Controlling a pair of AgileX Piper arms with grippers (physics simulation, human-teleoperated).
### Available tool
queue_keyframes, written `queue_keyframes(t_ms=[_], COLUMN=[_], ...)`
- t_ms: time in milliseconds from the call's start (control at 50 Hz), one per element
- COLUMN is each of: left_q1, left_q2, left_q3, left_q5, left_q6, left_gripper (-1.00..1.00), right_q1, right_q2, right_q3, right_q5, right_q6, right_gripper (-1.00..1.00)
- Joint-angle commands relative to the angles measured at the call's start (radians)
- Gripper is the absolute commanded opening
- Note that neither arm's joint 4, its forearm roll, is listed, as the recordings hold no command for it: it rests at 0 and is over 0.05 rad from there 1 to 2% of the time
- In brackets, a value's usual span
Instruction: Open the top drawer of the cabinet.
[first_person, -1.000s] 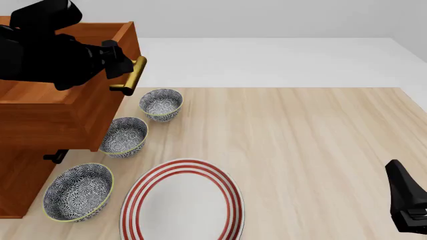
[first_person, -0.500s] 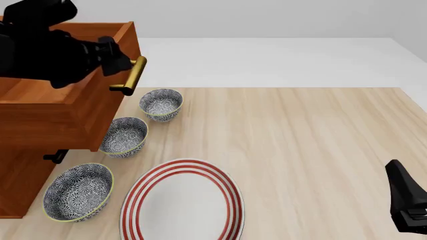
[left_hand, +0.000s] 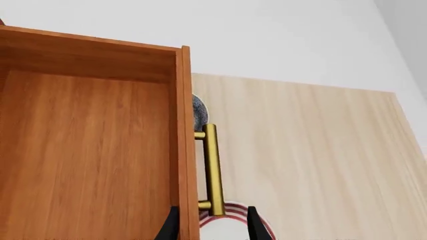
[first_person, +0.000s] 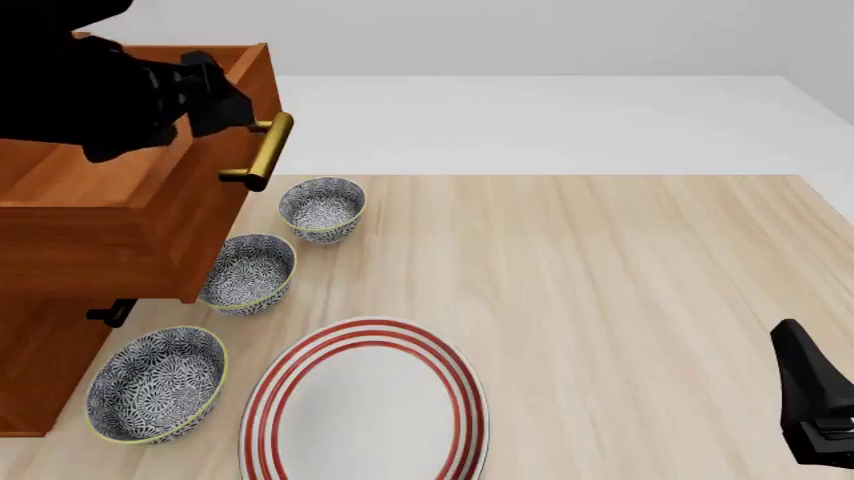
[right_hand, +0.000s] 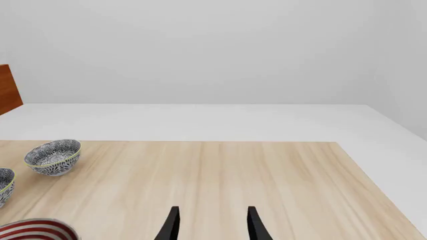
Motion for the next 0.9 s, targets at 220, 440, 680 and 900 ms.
queue_keyframes(t_ms=[220,440,680,900], left_q1=[-0.093,-0.098,-0.116,-0.160], left_q2=[-0.082,-0.102,-0.120,-0.172], left_q3=[-0.133,-0.137,-0.140,-0.137], left_q5=[-0.036,-0.034,-0.018,-0.020], left_q6=[0.095,0.106,0.112,0.142], left_gripper=[1.00,1.00,1.00,1.00], right_q1=[0.000,0.000,0.000,0.000], right_q2=[0.000,0.000,0.000,0.000], right_q3=[0.000,0.000,0.000,0.000], right_q5=[0.000,0.000,0.000,0.000], right_q6=[0.000,0.000,0.000,0.000], right_gripper=[1.00,1.00,1.00,1.00])
